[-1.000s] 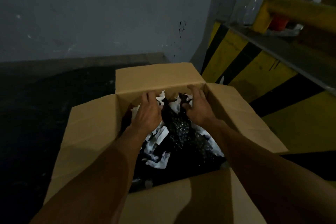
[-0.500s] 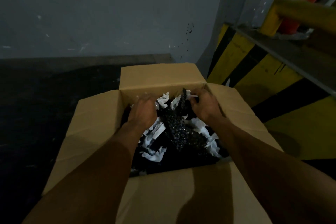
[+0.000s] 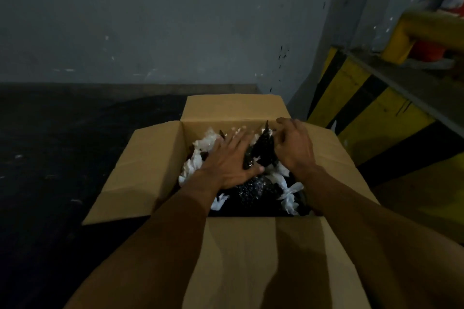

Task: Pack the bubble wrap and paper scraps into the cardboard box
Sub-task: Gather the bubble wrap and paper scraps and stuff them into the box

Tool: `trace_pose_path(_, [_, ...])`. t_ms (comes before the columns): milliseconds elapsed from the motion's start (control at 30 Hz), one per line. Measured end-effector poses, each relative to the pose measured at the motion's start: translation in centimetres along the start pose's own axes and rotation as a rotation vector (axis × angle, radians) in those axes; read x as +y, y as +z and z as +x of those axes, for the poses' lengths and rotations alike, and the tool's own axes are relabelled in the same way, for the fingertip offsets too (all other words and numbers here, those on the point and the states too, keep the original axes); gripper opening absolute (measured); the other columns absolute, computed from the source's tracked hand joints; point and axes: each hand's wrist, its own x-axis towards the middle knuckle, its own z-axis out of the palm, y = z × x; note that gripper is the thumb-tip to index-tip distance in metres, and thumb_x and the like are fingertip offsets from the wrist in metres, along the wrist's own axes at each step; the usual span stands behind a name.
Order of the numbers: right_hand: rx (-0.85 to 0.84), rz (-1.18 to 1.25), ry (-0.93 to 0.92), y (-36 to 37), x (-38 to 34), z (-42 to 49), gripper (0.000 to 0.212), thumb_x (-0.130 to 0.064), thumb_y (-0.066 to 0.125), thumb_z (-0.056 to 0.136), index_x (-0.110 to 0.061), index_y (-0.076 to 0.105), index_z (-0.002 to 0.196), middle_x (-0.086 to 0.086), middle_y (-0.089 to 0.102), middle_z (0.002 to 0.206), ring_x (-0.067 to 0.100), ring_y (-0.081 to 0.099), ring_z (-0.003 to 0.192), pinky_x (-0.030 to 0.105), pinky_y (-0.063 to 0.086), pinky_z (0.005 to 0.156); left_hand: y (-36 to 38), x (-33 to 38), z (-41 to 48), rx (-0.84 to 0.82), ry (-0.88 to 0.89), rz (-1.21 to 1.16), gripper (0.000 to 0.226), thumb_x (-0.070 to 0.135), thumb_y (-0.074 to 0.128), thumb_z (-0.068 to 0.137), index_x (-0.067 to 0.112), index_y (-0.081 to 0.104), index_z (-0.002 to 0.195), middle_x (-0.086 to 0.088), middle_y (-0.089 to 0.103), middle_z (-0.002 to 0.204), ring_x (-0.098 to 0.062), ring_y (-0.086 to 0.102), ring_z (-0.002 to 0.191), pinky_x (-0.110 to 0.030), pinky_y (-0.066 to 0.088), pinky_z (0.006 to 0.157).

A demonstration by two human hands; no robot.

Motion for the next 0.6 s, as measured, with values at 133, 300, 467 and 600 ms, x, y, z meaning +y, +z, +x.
trace_pose_path(133, [-0.156,-0.057,-0.073,2.1,0.9,-0.6,0.049,-0.039,0.048,0.097,-0.018,0.045,0.140,0.017,0.030,0.153,0.034,0.024,0.142,0.045,0.022,0.116,2.8,-1.3,0.6,-0.108,-0.066,0.257,0.079,0.059,0.031,0.095,0.019,-0.006,0.153,-0.003,-0.020,0.159,-0.027,-0.019,0.146,-0.054,-0.003,0.117])
trace_pose_path(300, [-0.486,-0.210,0.029,4.8,0.6,-0.7,0.073,-0.081,0.021,0.084,-0.049,0.007,0.148,-0.001,-0.014,0.161,0.028,-0.015,0.147,0.054,-0.002,0.117,4.1,-6.5,0.0,-0.195,-0.214,0.317,0.089,0.055,0.039,0.093,0.024,-0.023,0.148,-0.007,-0.029,0.156,-0.033,-0.025,0.143,-0.053,-0.006,0.115])
trace_pose_path(467, [-0.808,-0.218,0.208,8.0,1.5,-2.5,0.088,-0.093,0.021,0.068,-0.059,-0.015,0.141,-0.009,-0.036,0.152,0.035,-0.030,0.140,0.064,-0.006,0.113,6.0,-8.6,0.5,-0.494,-0.303,0.124,0.089,0.066,0.038,0.089,0.039,-0.027,0.144,-0.003,-0.038,0.151,-0.032,-0.030,0.140,-0.059,-0.007,0.113])
trace_pose_path(600, [-0.953,-0.168,0.351,9.1,2.3,-2.2,0.090,-0.095,0.026,0.063,-0.065,-0.023,0.133,-0.009,-0.037,0.152,0.038,-0.028,0.140,0.068,-0.002,0.111,8.4,-8.9,1.0,-0.517,-0.324,0.101,0.086,0.067,0.035,0.090,0.038,-0.024,0.145,-0.002,-0.033,0.154,-0.031,-0.026,0.142,-0.060,-0.006,0.113])
